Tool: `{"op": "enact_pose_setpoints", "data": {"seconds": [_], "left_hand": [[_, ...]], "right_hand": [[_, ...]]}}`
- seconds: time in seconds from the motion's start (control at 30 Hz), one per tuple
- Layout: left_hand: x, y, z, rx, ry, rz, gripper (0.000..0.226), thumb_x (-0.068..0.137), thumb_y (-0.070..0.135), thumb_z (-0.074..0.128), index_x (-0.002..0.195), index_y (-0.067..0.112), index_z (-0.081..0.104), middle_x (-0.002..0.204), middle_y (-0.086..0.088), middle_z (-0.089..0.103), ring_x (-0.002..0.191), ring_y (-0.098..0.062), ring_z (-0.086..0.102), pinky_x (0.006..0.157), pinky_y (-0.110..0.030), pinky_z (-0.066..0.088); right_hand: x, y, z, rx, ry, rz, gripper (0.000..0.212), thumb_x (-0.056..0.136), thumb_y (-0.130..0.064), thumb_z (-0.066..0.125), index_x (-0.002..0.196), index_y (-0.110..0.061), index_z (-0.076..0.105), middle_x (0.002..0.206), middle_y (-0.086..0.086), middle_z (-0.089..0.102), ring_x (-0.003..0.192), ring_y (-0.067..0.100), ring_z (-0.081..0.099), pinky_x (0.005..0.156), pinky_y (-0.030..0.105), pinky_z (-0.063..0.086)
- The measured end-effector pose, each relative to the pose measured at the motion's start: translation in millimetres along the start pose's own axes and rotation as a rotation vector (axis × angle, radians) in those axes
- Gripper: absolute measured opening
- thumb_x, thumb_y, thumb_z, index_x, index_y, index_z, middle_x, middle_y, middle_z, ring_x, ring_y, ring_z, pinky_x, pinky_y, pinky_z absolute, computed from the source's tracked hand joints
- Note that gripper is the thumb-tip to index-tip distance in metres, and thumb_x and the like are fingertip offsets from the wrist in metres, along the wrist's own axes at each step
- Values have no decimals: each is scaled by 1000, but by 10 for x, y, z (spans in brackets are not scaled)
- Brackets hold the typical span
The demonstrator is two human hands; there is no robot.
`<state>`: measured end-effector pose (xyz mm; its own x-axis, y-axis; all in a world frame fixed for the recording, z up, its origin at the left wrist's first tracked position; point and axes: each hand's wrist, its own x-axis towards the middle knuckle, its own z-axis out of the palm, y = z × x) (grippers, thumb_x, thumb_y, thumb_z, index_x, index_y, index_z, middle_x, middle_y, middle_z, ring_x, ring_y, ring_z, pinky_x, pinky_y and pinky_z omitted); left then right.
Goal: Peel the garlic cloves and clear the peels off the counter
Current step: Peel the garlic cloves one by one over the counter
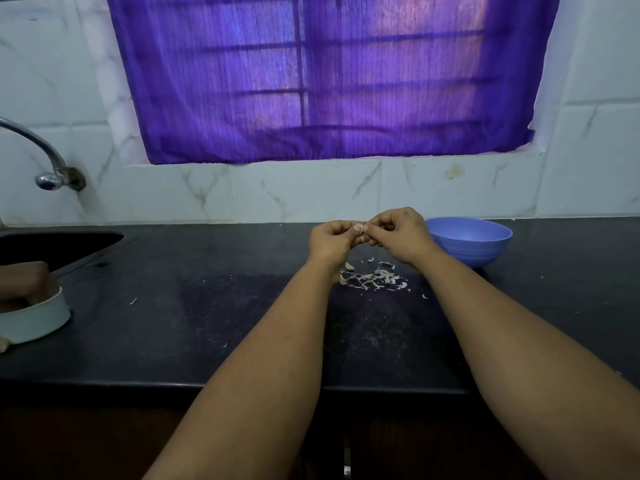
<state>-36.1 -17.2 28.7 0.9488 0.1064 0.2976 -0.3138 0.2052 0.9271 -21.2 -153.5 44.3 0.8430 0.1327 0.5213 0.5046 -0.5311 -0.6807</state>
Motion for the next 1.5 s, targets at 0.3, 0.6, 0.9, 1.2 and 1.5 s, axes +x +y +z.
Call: {"op": "enact_pose_setpoints", "data": {"seconds": [0.3, 0.6, 0.9, 1.2, 1.5], "left_hand": [[34, 1, -12, 33, -16, -9, 19, 90, -6, 59, 105, -18, 60, 78, -14, 65, 57, -7, 67, 65, -15, 55], [53, -4, 3, 43, -45, -19, 9, 91, -7, 56, 91, -12, 64, 73, -10, 66, 56, -5, 67, 63, -14, 54], [58, -15, -7, 69, -92, -22, 17, 90, -3, 59, 103, -13, 63, 83, -12, 67, 75, -13, 67, 75, -17, 55], [88, -28, 12, 88, -99, -34, 15, 93, -6, 52, 102, -13, 63, 77, -9, 66, 61, -4, 65, 67, -13, 54], [104, -34, 16, 33, -110, -54, 21, 96, -5, 47, 85, 0, 64, 76, -9, 63, 59, -3, 64, 66, -13, 54]], "right_hand": [[11, 13, -1, -1, 12, -3, 10, 85, -23, 70, 76, -20, 72, 65, -3, 71, 63, 8, 65, 76, 35, 57], [35, 44, 12, -69, 22, -1, 11, 86, -24, 66, 75, -21, 69, 66, -4, 69, 60, 7, 59, 67, 30, 52], [48, 55, 12, -79, 7, 11, 14, 84, -31, 66, 74, -21, 67, 73, -1, 71, 78, 21, 68, 77, 41, 57], [78, 99, 16, 9, -28, 65, 11, 85, -25, 64, 78, -18, 69, 74, 0, 73, 78, 18, 70, 83, 43, 57], [69, 89, 17, 114, -27, 104, 12, 87, -17, 62, 76, -18, 67, 70, 0, 70, 68, 11, 64, 79, 35, 55]]}}
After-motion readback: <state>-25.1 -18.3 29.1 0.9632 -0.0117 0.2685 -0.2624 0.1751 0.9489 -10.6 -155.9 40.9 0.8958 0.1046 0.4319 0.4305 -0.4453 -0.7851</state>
